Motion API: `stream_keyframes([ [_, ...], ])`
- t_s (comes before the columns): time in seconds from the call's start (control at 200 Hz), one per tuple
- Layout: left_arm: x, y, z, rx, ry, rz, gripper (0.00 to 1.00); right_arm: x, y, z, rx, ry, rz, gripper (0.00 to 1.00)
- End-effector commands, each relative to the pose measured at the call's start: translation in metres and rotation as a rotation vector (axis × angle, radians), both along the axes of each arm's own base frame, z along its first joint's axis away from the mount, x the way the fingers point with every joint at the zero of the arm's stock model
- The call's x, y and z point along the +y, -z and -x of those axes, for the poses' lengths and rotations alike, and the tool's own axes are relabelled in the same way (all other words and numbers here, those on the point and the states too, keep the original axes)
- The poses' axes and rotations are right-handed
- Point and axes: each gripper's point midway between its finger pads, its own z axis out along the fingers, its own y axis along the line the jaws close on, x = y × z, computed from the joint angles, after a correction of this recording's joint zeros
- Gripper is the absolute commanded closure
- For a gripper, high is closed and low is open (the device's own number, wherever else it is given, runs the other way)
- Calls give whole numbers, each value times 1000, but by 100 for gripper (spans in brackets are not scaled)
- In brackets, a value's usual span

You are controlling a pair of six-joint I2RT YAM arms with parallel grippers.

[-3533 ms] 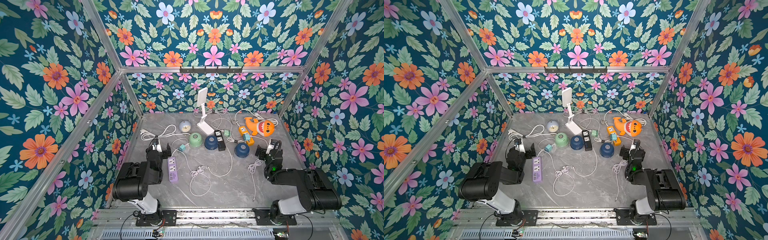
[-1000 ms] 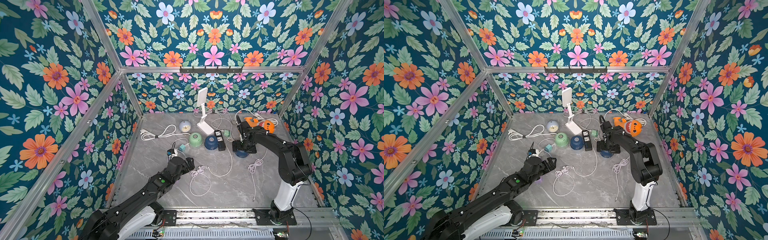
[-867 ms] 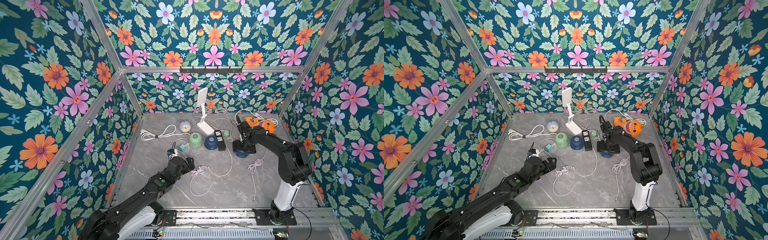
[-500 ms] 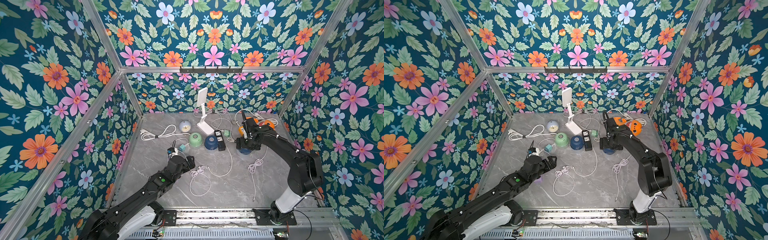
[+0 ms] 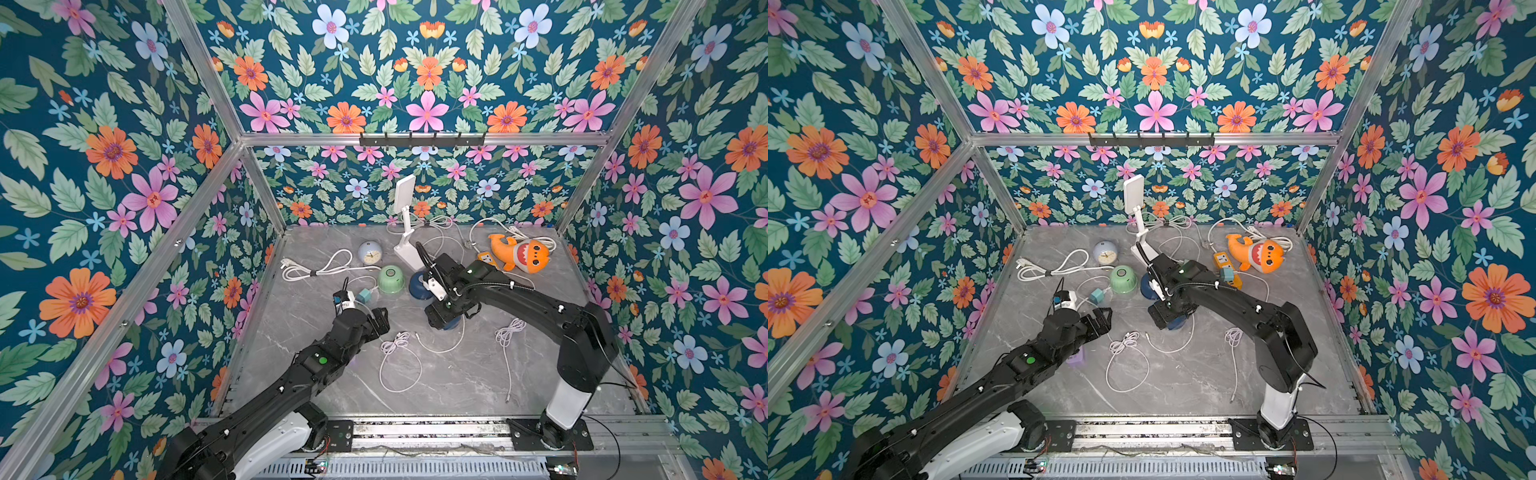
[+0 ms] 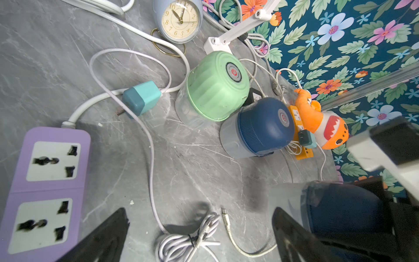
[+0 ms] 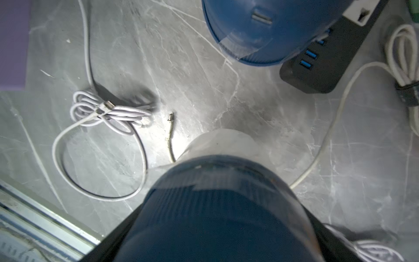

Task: Charge the cordless meat grinders
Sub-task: Place the cordless meat grinder at the center of the board.

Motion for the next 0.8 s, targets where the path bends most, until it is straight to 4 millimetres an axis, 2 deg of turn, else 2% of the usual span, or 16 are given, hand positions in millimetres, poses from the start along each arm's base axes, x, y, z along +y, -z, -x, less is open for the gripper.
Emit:
stream_keyframes([
  [0.0,9,9,7,21,-19,-15,0,14,7,0,19,-73,-36,23],
  [0.175,15,16,13,31,-34,-4,0,27,27,2,84,-114,-56,21],
  [0.39,14,17,13,35,-34,-5,0,31,31,2,89,-131,-45,4],
  [0.425,14,16,12,35,-32,-6,0,30,31,2,86,-131,-43,1],
  [0.655,7,14,7,36,-19,-2,0,30,19,2,68,-118,-55,1],
  [0.795,5,9,5,24,-5,-12,0,27,-5,-2,2,-89,-79,1],
])
